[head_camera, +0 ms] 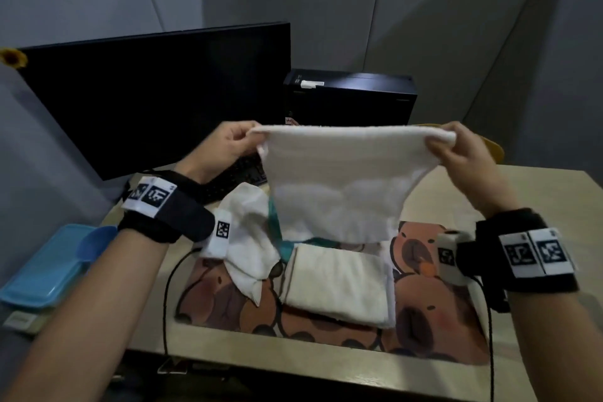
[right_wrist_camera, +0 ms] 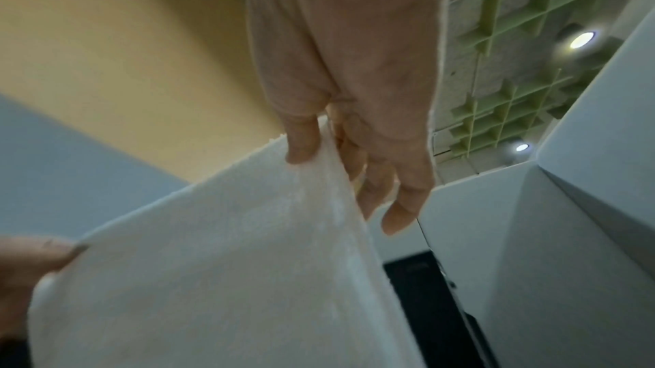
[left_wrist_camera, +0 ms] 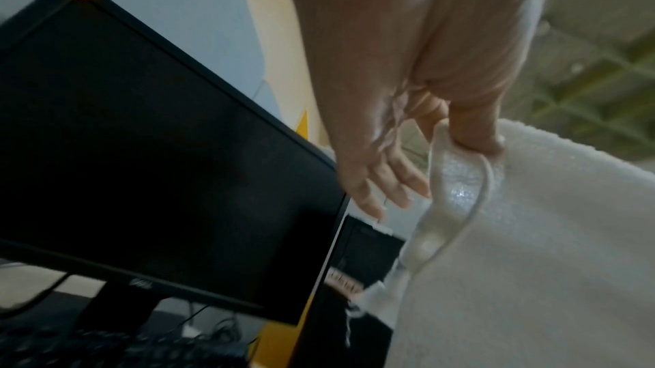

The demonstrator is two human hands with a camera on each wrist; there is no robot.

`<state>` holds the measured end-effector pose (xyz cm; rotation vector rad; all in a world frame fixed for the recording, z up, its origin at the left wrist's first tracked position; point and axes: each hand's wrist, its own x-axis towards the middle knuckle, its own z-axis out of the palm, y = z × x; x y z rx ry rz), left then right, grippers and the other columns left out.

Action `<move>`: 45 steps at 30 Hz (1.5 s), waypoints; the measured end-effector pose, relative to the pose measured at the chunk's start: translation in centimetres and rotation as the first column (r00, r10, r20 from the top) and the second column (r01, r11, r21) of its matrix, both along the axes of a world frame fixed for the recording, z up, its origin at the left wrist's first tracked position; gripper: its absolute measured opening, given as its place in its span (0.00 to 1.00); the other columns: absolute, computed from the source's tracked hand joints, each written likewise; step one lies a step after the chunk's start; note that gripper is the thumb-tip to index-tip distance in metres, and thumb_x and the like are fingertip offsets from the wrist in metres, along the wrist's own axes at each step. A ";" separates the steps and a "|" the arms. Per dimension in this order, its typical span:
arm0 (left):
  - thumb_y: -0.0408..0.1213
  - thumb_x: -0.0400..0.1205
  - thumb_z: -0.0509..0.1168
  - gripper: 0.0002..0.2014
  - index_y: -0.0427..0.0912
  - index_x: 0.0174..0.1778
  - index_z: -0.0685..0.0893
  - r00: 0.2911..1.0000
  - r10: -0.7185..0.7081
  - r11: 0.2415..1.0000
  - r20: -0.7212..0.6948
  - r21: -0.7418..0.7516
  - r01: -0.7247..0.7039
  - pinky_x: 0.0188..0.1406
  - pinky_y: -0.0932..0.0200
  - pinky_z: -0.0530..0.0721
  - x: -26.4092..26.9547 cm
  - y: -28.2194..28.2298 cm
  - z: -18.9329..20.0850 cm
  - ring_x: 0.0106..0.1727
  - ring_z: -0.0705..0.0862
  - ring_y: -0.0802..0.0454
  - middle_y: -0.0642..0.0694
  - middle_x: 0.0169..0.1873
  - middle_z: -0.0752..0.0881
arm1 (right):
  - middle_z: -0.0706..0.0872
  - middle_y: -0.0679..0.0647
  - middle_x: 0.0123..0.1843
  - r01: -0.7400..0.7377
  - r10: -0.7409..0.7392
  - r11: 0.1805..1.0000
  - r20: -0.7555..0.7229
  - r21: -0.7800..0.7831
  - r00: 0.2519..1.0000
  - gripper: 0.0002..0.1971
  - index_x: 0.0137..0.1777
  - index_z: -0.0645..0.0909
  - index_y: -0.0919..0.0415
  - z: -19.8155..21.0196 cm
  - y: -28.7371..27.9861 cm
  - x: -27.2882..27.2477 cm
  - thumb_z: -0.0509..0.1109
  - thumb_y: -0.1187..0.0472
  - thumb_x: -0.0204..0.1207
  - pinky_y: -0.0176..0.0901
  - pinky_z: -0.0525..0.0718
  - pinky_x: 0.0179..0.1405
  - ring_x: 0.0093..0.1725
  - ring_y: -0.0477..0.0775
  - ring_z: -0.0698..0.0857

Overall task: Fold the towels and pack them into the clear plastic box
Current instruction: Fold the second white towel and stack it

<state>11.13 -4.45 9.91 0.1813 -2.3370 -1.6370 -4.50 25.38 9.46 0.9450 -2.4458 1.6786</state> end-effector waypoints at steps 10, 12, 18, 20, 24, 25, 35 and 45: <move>0.50 0.64 0.78 0.15 0.44 0.39 0.89 0.793 -0.488 0.830 0.364 0.475 0.293 0.29 0.68 0.84 4.5 0.6 -6.6 0.30 0.85 0.59 0.47 0.29 0.87 | 0.88 0.53 0.46 -0.411 0.288 0.908 0.592 0.082 0.753 0.16 0.48 0.82 0.51 -5.3 5.4 3.8 0.75 0.45 0.63 0.36 0.85 0.34 0.39 0.46 0.87; 0.48 0.63 0.79 0.18 0.39 0.40 0.86 0.674 -0.562 0.789 0.479 0.555 0.263 0.28 0.68 0.84 5.4 1.5 -10.3 0.28 0.84 0.59 0.47 0.30 0.85 | 0.88 0.53 0.45 -0.526 0.262 0.833 0.715 0.171 0.648 0.16 0.50 0.81 0.56 -7.9 6.4 4.7 0.74 0.47 0.67 0.39 0.84 0.38 0.40 0.47 0.87; 0.46 0.63 0.80 0.28 0.34 0.53 0.81 0.643 -0.507 0.773 0.574 0.633 0.044 0.34 0.61 0.88 4.6 1.6 -15.7 0.36 0.86 0.53 0.43 0.38 0.85 | 0.90 0.55 0.48 -0.414 0.137 0.893 0.773 0.174 0.619 0.07 0.52 0.82 0.60 -12.0 5.6 4.0 0.63 0.61 0.80 0.52 0.84 0.46 0.48 0.56 0.88; 0.40 0.73 0.72 0.14 0.38 0.51 0.82 0.745 -0.323 0.824 0.584 0.560 -0.082 0.35 0.63 0.86 3.3 2.0 -16.1 0.40 0.84 0.53 0.45 0.41 0.84 | 0.89 0.57 0.52 -0.260 0.041 0.949 0.748 0.178 0.663 0.10 0.55 0.82 0.61 -13.1 3.9 3.0 0.62 0.61 0.82 0.54 0.85 0.50 0.52 0.58 0.88; 0.30 0.83 0.59 0.06 0.40 0.48 0.81 0.779 0.101 0.862 0.618 0.336 -0.379 0.43 0.59 0.80 1.0 2.4 -19.3 0.43 0.82 0.51 0.43 0.43 0.84 | 0.88 0.61 0.49 -0.091 -0.182 0.942 0.720 0.322 0.670 0.10 0.54 0.82 0.69 -17.1 0.8 1.4 0.65 0.63 0.79 0.57 0.86 0.53 0.48 0.61 0.87; 0.29 0.83 0.59 0.06 0.38 0.50 0.80 0.771 0.143 0.860 0.621 0.308 -0.407 0.41 0.58 0.79 0.8 2.6 -19.8 0.41 0.81 0.50 0.42 0.41 0.83 | 0.88 0.60 0.44 -0.078 -0.230 0.926 0.716 0.370 0.660 0.10 0.53 0.82 0.72 -17.8 0.3 1.4 0.66 0.64 0.78 0.53 0.87 0.47 0.43 0.60 0.87; 0.32 0.81 0.63 0.17 0.37 0.66 0.74 0.745 0.338 0.941 0.576 -0.190 -0.280 0.58 0.54 0.78 -0.9 2.1 -20.7 0.63 0.77 0.40 0.37 0.62 0.74 | 0.85 0.59 0.56 -0.194 -0.308 0.827 0.714 0.527 0.628 0.23 0.64 0.76 0.67 -17.5 -1.8 0.7 0.71 0.53 0.75 0.48 0.83 0.50 0.50 0.57 0.84; 0.43 0.81 0.64 0.29 0.44 0.77 0.62 0.873 -0.037 0.962 0.486 -0.219 0.163 0.77 0.53 0.64 -4.5 6.9 -14.2 0.78 0.64 0.49 0.44 0.77 0.63 | 0.76 0.55 0.64 -0.201 -0.040 0.937 0.662 0.284 0.748 0.33 0.72 0.67 0.50 -15.0 -2.8 0.3 0.75 0.66 0.69 0.52 0.85 0.55 0.59 0.59 0.82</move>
